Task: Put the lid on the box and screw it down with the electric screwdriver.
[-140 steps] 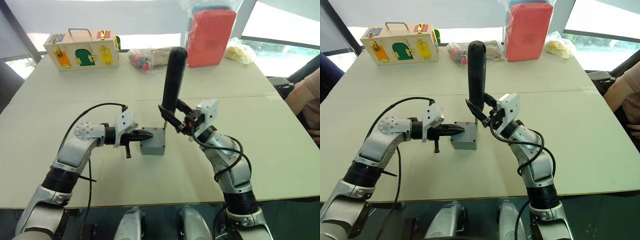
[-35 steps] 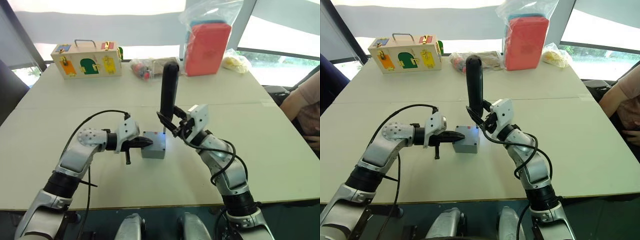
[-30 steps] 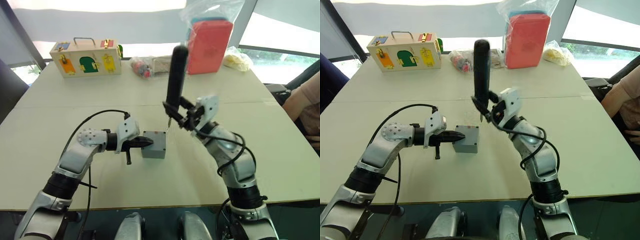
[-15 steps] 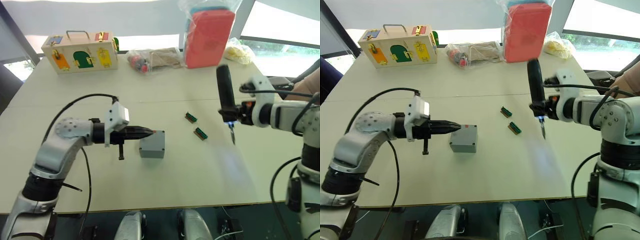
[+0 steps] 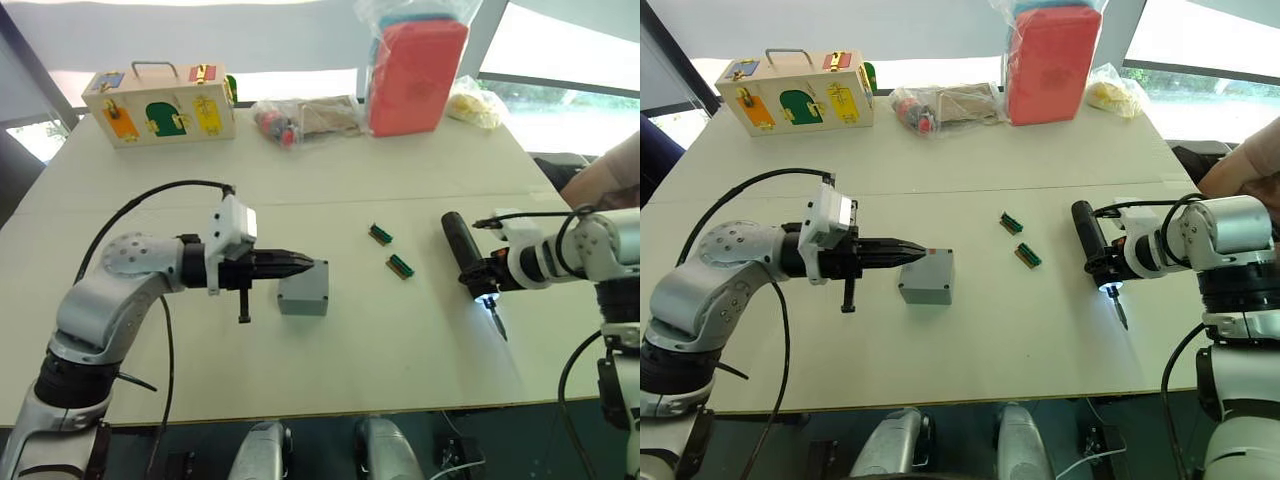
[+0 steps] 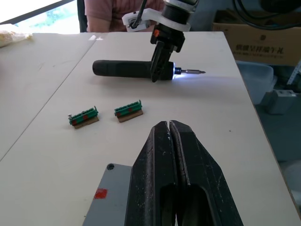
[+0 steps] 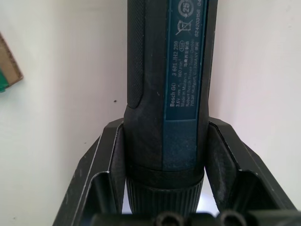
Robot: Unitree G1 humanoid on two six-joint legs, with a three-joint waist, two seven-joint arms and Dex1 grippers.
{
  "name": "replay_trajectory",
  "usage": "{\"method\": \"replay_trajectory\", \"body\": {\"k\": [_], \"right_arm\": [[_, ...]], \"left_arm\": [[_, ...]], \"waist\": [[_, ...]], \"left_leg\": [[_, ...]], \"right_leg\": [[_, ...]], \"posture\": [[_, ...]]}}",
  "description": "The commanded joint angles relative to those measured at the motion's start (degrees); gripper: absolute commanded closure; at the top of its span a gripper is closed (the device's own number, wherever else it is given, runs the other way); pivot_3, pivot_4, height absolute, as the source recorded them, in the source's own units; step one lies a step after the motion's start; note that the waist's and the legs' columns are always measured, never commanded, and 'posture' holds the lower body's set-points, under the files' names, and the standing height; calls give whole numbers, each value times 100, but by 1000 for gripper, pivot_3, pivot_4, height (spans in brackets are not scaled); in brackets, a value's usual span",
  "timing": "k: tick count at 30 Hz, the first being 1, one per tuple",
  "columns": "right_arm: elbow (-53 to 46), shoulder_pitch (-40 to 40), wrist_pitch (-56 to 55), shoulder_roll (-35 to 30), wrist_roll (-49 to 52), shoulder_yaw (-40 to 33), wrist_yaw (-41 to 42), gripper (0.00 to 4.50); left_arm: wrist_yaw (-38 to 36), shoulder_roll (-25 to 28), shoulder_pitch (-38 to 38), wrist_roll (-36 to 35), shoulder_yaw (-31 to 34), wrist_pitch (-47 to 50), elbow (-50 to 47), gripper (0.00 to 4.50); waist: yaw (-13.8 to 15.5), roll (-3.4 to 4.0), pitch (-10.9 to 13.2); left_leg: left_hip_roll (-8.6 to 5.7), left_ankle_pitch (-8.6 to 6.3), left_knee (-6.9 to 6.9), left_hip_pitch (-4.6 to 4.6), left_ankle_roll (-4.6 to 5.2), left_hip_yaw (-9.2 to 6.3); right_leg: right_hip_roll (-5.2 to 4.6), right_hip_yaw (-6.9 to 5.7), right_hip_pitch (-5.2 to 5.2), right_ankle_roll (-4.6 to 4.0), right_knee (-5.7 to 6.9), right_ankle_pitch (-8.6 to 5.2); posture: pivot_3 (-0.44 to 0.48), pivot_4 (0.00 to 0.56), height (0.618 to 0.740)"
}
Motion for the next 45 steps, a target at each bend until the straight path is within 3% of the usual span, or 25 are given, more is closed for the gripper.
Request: {"method": "replay_trajectory", "body": {"k": [1,2,6,13,16,20,23,29,30,39,45], "right_arm": [[223,-239,-309,-24,-333,120,240,1688],[194,-266,-343,-37,-361,144,311,1584],[-18,-382,-288,-149,-419,108,565,83],[-1719,-270,-1136,-744,-341,3,1344,32],[-2443,-73,-1435,-587,-72,-395,1566,32],[-3596,695,-1936,200,239,-761,1443,920],[-4019,1242,-2316,683,40,-572,1203,1795],[-4163,1988,-2957,1524,-399,55,771,4306],[-4119,2105,-3102,1683,-496,230,722,4490],[-3812,2303,-3608,2372,-1066,1057,605,4490],[-3947,2351,-3460,2489,-1203,1253,642,4490]], "left_arm": [[57,116,-68,-5,105,-32,-121,4500],[68,131,-48,12,107,-38,-109,4500],[80,213,36,65,135,-75,10,4500],[18,610,463,256,357,-229,323,4500],[16,687,707,413,347,-366,496,4500],[106,574,959,842,120,-726,958,4500],[48,510,1051,987,52,-909,1204,4500],[49,285,1081,1322,-195,-1310,1634,4500],[94,180,1004,1416,-293,-1379,1756,4500],[140,-328,474,1877,-644,-1850,2570,4500],[225,-735,80,2095,-768,-2159,3118,4500]], "waist": [[4,-1,1],[4,-1,1],[11,0,1],[-4,5,4],[-4,4,5],[13,-3,1],[23,-8,-1],[25,-10,-2],[32,-9,-3],[18,-10,-4],[28,-10,-4]], "left_leg": [[-1,0,2,0,-1,2],[-2,1,6,0,-2,3],[-3,3,11,0,-4,5],[-1,3,-5,0,-4,6],[4,3,-10,0,-4,6],[5,3,-7,1,-4,3],[7,3,-3,2,-4,2],[2,4,11,2,-6,6],[1,4,13,2,-6,6],[-1,4,32,2,-6,1],[-1,4,42,1,-6,0]], "right_leg": [[0,4,1,1,0,1],[0,7,2,3,-1,3],[0,13,2,8,0,5],[0,12,-10,12,2,6],[6,11,-13,12,1,6],[6,8,-8,12,3,6],[5,7,-5,11,7,7],[-9,12,0,10,8,9],[-8,12,0,10,8,10],[-1,6,5,11,21,10],[-1,5,5,12,28,11]], "posture": [[0,150,730],[0,150,730],[0,150,730],[0,150,730],[0,150,730],[0,150,730],[0,150,730],[0,150,730],[0,150,730],[0,150,730],[0,150,730]]}}
